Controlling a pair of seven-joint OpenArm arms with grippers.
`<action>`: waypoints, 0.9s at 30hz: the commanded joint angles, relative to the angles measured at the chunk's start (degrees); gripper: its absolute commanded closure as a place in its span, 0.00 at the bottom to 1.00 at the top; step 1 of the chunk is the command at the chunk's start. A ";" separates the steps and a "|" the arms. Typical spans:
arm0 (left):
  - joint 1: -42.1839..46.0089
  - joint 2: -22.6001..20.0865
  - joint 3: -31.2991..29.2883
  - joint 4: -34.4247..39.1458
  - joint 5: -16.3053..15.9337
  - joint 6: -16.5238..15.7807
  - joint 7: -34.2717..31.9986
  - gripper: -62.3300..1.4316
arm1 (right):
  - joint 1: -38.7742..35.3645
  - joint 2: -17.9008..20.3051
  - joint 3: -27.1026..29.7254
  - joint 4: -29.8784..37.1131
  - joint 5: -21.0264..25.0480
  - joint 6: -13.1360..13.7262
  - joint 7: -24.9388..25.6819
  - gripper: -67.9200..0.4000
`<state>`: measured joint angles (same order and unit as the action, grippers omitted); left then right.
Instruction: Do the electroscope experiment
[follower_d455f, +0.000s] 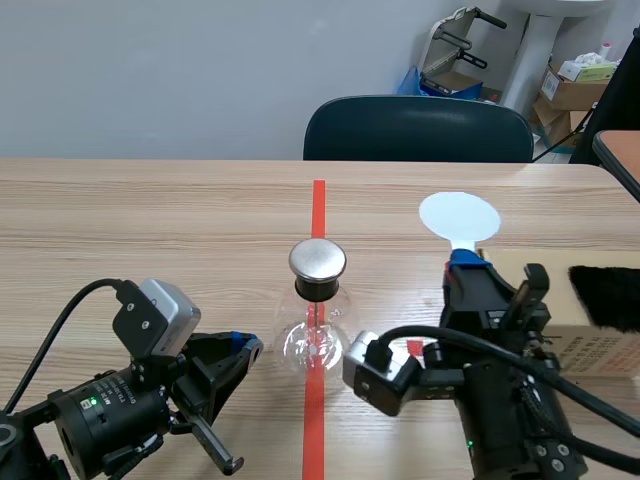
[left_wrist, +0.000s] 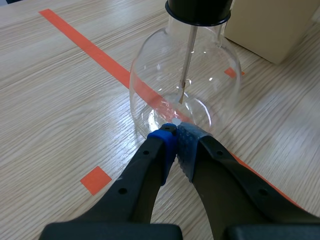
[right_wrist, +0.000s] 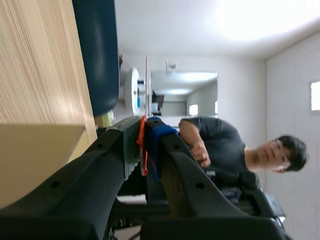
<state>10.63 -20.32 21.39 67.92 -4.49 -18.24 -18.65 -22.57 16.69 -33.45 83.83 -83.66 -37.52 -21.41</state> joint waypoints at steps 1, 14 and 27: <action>-0.15 0.13 -0.09 1.07 -0.33 -0.33 -0.76 0.92 | 0.66 0.11 0.55 0.48 -0.04 -0.61 2.21 0.98; -0.15 0.13 -0.09 1.07 -0.33 -0.33 -0.76 0.92 | 0.68 0.11 0.55 0.48 -0.04 -0.66 20.98 0.98; -0.15 0.13 -0.09 1.07 -0.33 -0.33 -0.76 0.92 | 0.68 0.11 0.55 0.48 -0.04 -0.66 29.97 0.98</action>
<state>10.63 -20.32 21.39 67.92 -4.49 -18.24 -18.65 -22.57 16.67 -33.45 83.83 -83.66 -37.52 8.82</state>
